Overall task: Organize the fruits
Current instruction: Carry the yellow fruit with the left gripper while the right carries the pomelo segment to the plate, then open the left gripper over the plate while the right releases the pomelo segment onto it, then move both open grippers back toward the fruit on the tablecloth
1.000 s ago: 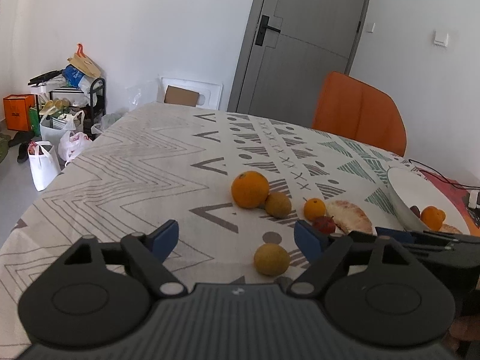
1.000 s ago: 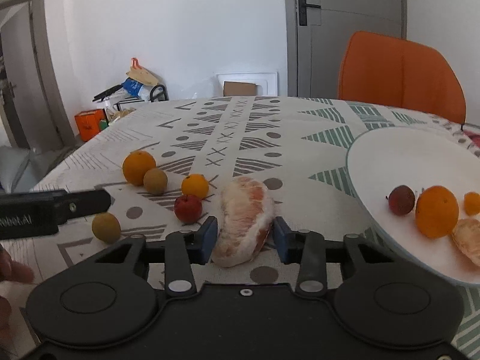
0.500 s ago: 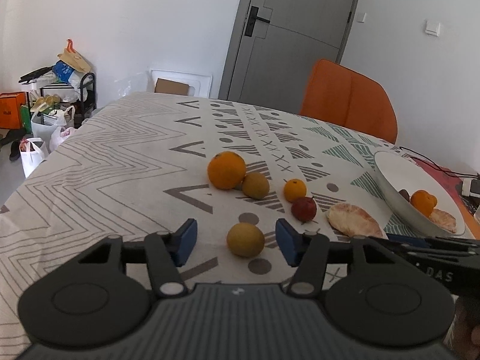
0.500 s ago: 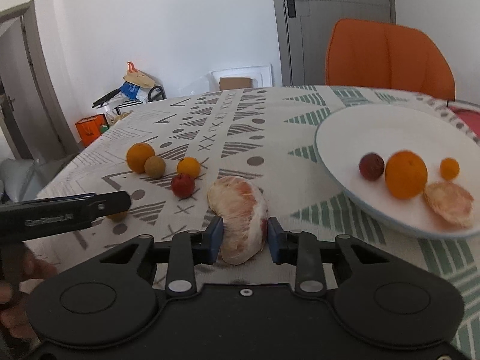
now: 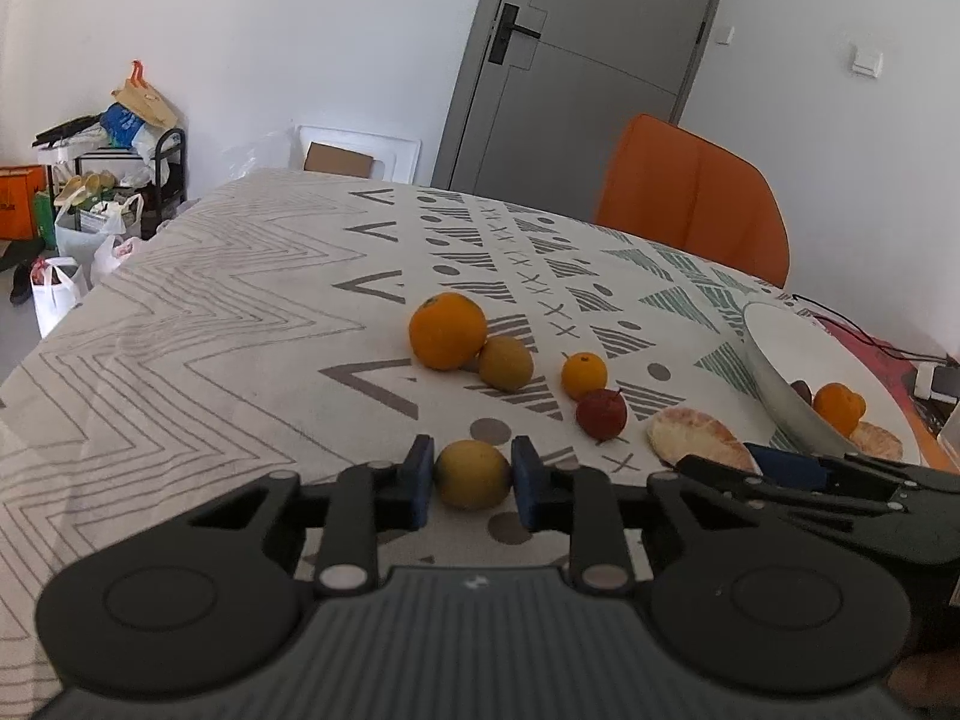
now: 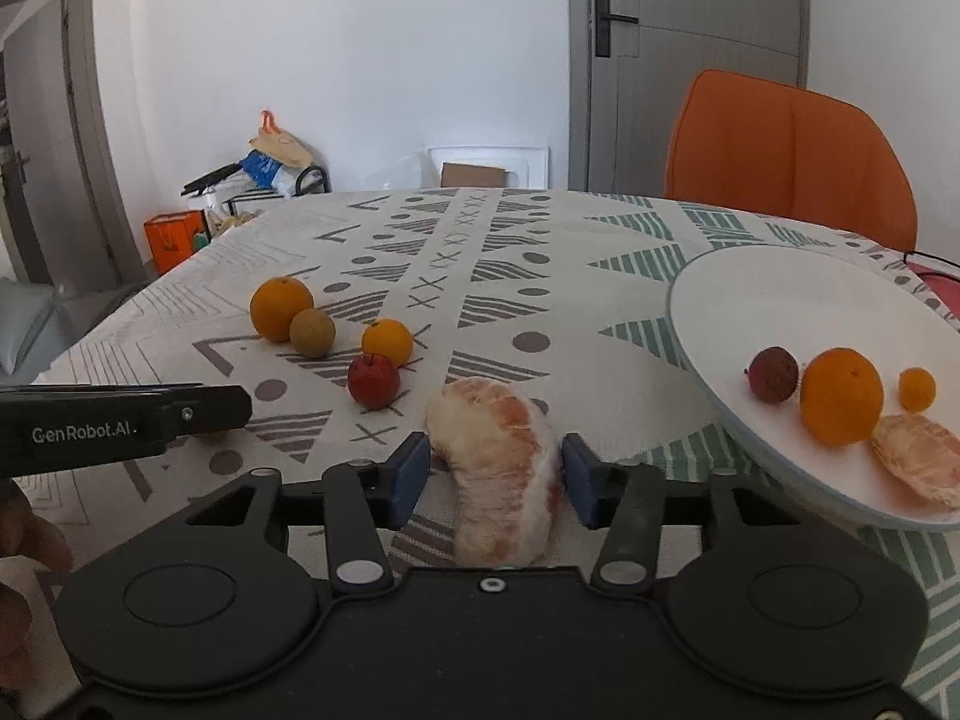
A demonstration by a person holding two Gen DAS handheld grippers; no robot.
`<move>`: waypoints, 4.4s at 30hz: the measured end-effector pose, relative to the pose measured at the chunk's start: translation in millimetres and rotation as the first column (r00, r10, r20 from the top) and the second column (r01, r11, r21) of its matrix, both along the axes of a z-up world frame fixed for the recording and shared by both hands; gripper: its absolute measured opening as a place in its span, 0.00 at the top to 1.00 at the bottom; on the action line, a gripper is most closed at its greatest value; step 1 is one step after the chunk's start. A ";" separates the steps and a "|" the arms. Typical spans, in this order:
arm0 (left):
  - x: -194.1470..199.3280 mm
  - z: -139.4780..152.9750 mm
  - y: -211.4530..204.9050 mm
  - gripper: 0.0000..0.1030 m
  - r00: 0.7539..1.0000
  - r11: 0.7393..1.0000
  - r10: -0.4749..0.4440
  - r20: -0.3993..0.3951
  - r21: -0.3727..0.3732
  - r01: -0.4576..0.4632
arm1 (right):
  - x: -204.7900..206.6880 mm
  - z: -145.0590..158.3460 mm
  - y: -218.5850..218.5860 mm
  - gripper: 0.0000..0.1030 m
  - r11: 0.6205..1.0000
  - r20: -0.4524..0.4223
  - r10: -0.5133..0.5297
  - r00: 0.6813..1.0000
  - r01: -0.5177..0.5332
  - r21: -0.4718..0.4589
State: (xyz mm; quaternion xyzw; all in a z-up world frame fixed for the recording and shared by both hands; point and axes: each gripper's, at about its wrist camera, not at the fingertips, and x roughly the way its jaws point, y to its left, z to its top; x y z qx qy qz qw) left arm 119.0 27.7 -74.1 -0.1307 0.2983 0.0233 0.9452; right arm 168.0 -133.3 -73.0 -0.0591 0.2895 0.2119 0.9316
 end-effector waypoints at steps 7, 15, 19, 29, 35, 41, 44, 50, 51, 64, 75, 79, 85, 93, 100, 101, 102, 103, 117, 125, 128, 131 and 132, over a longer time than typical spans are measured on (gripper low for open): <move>-2.1 15.3 -14.4 0.75 0.999 0.999 -0.039 0.038 0.019 0.039 | -4.3 12.7 -23.5 0.64 0.993 0.009 -0.037 0.999 0.036 0.115; -1.5 29.5 -30.8 0.75 0.994 0.997 -0.072 0.078 0.042 0.068 | -16.4 32.7 -49.8 0.64 0.984 0.061 -0.076 0.995 0.065 0.166; 0.9 38.1 -41.8 0.75 0.991 0.995 -0.092 0.100 0.054 0.087 | -20.0 40.7 -62.4 0.64 0.979 0.085 -0.101 0.991 0.084 0.187; 9.3 51.8 -76.2 0.75 0.979 0.986 -0.156 0.134 0.086 0.145 | -25.7 53.0 -102.1 0.64 0.962 0.131 -0.174 0.976 0.140 0.235; 17.6 57.9 -94.1 0.75 0.971 0.979 -0.191 0.146 0.099 0.178 | -27.1 55.6 -121.7 0.64 0.954 0.145 -0.203 0.968 0.163 0.252; 23.8 60.7 -112.5 0.75 0.961 0.970 -0.230 0.152 0.114 0.214 | -26.0 53.8 -139.7 0.64 0.944 0.146 -0.240 0.960 0.195 0.266; 28.1 61.4 -120.5 0.75 0.957 0.966 -0.248 0.154 0.120 0.231 | -24.8 51.4 -148.1 0.64 0.939 0.143 -0.255 0.956 0.210 0.271; 39.7 59.3 -133.8 0.75 0.950 0.958 -0.275 0.148 0.128 0.258 | -21.4 46.6 -161.8 0.64 0.931 0.131 -0.281 0.951 0.237 0.279; 42.5 58.9 -136.8 0.75 0.949 0.957 -0.279 0.147 0.129 0.261 | -21.2 45.9 -164.3 0.64 0.929 0.129 -0.286 0.950 0.241 0.280; 72.2 49.2 -163.0 0.75 0.939 0.943 -0.322 0.122 0.130 0.306 | -6.3 34.0 -192.5 0.64 0.910 0.089 -0.338 0.937 0.302 0.283; 99.1 37.0 -172.8 0.74 0.934 0.934 -0.348 0.084 0.118 0.338 | 17.4 31.2 -188.9 0.63 0.919 0.072 -0.327 0.942 0.300 0.256; 102.2 40.5 -167.7 0.65 0.943 0.941 -0.319 0.093 0.145 0.305 | 26.0 34.6 -181.3 0.63 0.927 0.079 -0.309 0.948 0.282 0.247; 97.6 46.0 -142.8 0.47 0.959 0.959 -0.263 0.106 0.138 0.248 | 38.1 40.2 -173.4 0.64 0.935 0.092 -0.296 0.951 0.268 0.233; 84.4 54.8 -105.8 0.32 0.978 0.981 -0.160 0.133 0.129 0.143 | 55.7 49.4 -158.6 0.41 0.941 0.133 -0.290 0.948 0.257 0.219; 67.9 50.2 -80.6 0.19 0.985 0.988 -0.119 0.125 0.118 0.104 | 41.1 49.0 -154.4 0.28 0.932 0.102 -0.305 0.947 0.275 0.238; 65.2 49.1 -77.9 0.18 0.986 0.989 -0.110 0.123 0.116 0.096 | 37.7 49.0 -151.6 0.26 0.934 0.106 -0.303 0.947 0.273 0.230; 63.1 48.7 -74.9 0.17 0.988 0.990 -0.098 0.123 0.116 0.084 | 35.0 48.9 -149.3 0.24 0.936 0.108 -0.301 0.947 0.272 0.225; 60.8 48.6 -72.0 0.17 0.988 0.990 -0.091 0.126 0.115 0.076 | 32.3 48.9 -146.9 0.23 0.937 0.108 -0.298 0.948 0.269 0.222; 20.1 64.9 -28.2 0.14 0.985 0.996 -0.016 0.172 0.094 -0.001 | 4.0 62.8 -114.6 0.01 0.950 0.121 -0.233 0.965 0.199 0.241; -3.5 72.1 4.5 0.04 0.975 0.997 0.065 0.215 0.016 -0.070 | -5.1 69.6 -92.7 0.00 0.956 0.130 -0.210 0.969 0.175 0.234; -8.4 74.1 13.5 0.03 0.972 0.995 0.090 0.219 0.019 -0.096 | -7.0 69.7 -84.5 0.00 0.960 0.129 -0.193 0.973 0.160 0.230; -11.6 75.5 21.0 0.02 0.969 0.991 0.116 0.220 0.035 -0.127 | -9.1 69.3 -77.3 0.00 0.962 0.125 -0.177 0.976 0.145 0.230; -12.6 75.7 24.1 0.02 0.968 0.990 0.124 0.220 0.032 -0.134 | -9.0 69.0 -74.4 0.00 0.963 0.123 -0.170 0.978 0.139 0.230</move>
